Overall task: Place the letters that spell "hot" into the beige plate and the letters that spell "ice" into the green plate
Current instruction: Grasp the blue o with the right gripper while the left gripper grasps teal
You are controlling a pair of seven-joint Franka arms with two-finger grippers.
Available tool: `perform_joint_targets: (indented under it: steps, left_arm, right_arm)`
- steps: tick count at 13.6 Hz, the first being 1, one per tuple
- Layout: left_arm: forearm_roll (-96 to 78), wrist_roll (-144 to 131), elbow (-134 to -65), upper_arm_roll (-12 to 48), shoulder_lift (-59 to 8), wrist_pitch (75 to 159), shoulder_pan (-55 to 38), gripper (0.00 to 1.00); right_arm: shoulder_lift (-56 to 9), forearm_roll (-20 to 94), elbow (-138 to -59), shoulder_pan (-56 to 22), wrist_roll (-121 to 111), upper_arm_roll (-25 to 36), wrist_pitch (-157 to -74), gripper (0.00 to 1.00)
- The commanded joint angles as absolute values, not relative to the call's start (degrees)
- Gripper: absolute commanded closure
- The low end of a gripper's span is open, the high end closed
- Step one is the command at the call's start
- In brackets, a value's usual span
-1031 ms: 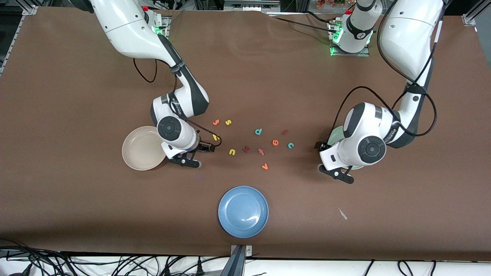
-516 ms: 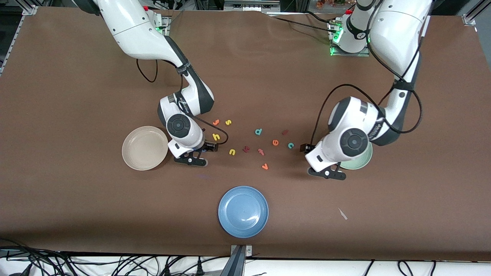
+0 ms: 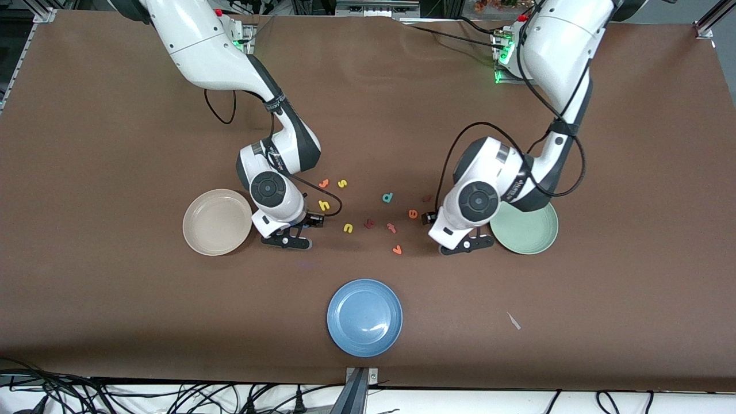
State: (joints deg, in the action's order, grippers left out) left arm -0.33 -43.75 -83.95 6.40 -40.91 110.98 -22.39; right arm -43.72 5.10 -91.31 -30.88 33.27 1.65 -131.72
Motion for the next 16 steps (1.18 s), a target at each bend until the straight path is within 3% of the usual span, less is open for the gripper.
perform_joint_targets:
  steps: [1, 7, 10, 13, 16]
  left_arm:
    - [-1.49, -49.56, -83.41, 5.89, -42.36, 110.57, -23.12, 0.0]
    - [-10.02, -53.7, -83.41, 5.8, -44.21, 112.15, -21.36, 0.11]
    - [-10.02, -53.53, -83.76, 5.8, -45.09, 113.11, -21.27, 0.35]
    - [-10.19, -53.53, -84.11, 5.8, -46.05, 114.17, -21.27, 0.49]
    - [-13.52, -52.91, -84.11, 5.71, -46.23, 114.78, -20.57, 0.51]
  right_arm:
    - [-44.12, 4.31, -90.79, -31.11, 32.26, 1.93, -132.1, 0.41]
    - [-44.21, 4.31, -90.7, -30.67, 31.46, 1.93, -132.53, 0.57]
    - [-44.82, 4.39, -90.7, -30.67, 31.64, 2.02, -133.68, 0.61]
    - [-45.09, 4.39, -90.88, -31.02, 31.73, 1.93, -134.38, 0.67]
    - [-45.09, 4.39, -90.97, -31.11, 31.9, 1.93, -134.47, 0.73]
